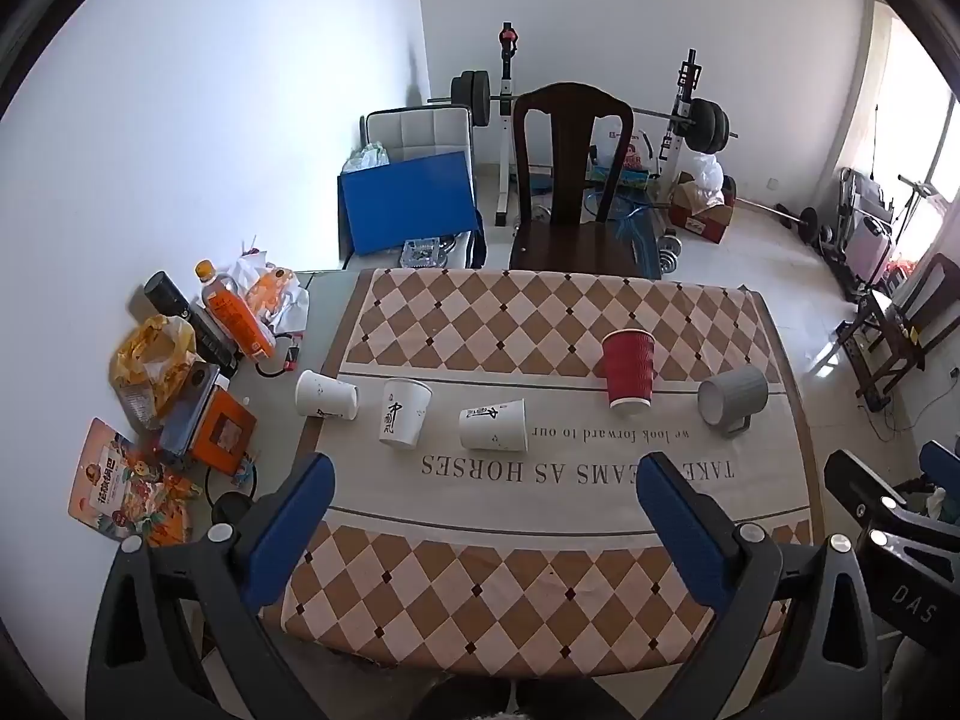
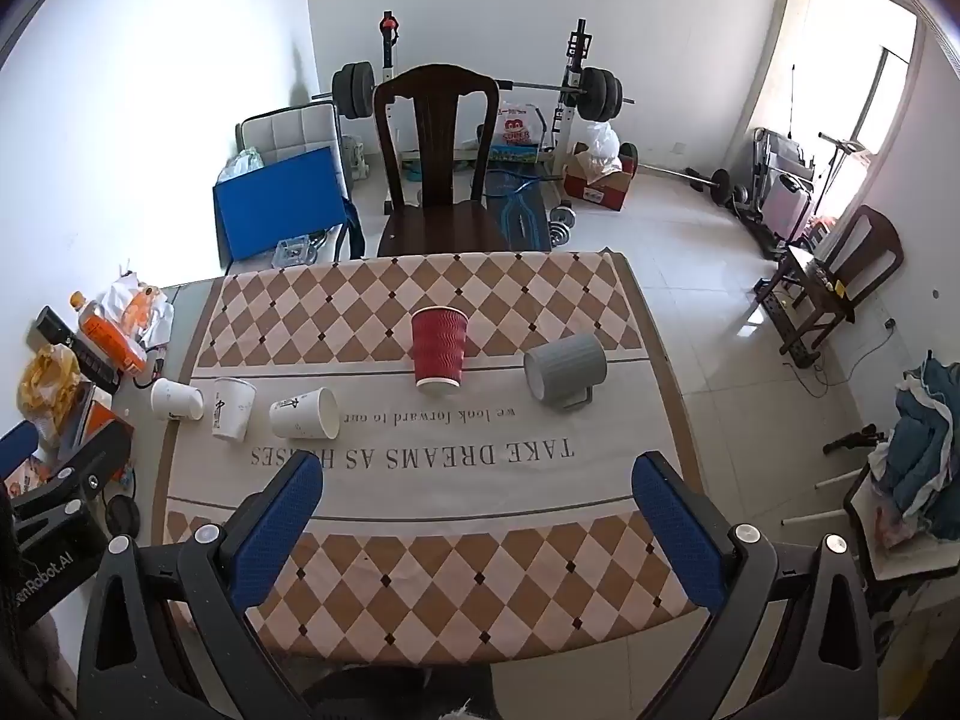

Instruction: Flip cup upright

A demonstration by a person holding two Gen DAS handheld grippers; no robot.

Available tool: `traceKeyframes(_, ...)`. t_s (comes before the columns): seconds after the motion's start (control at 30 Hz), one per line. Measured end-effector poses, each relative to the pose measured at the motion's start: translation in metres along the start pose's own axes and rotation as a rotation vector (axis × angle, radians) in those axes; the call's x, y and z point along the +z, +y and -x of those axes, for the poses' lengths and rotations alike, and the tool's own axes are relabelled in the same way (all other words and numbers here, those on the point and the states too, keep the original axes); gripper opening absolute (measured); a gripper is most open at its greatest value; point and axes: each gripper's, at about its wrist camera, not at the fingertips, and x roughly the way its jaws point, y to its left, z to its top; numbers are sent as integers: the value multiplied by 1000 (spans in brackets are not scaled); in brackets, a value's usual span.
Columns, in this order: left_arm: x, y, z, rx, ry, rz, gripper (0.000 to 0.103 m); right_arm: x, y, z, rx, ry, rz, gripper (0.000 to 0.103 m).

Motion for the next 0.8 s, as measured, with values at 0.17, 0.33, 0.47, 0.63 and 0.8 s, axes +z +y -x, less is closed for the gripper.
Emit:
traceKeyframes(0.17, -1, 0, -1, -2, -1, 3, 103, 1, -1, 0, 6, 0, -2, 103)
traceKeyframes(0.33, 0, 0, -1, -5, 8, 8, 103, 1, 3, 0, -3, 3, 1, 103)
traceKeyframes(0.47, 0, 0, 0, 0, 7, 3, 103, 3, -2, 0, 16, 2, -6, 103)
traceKeyframes(0.63, 0, 0, 0, -1, 9, 4, 103, 2, 0, 0, 17, 4, -6, 103)
traceKeyframes(0.8, 0, 0, 0, 1, 11, 3, 103, 3, 1, 1, 17, 4, -6, 103)
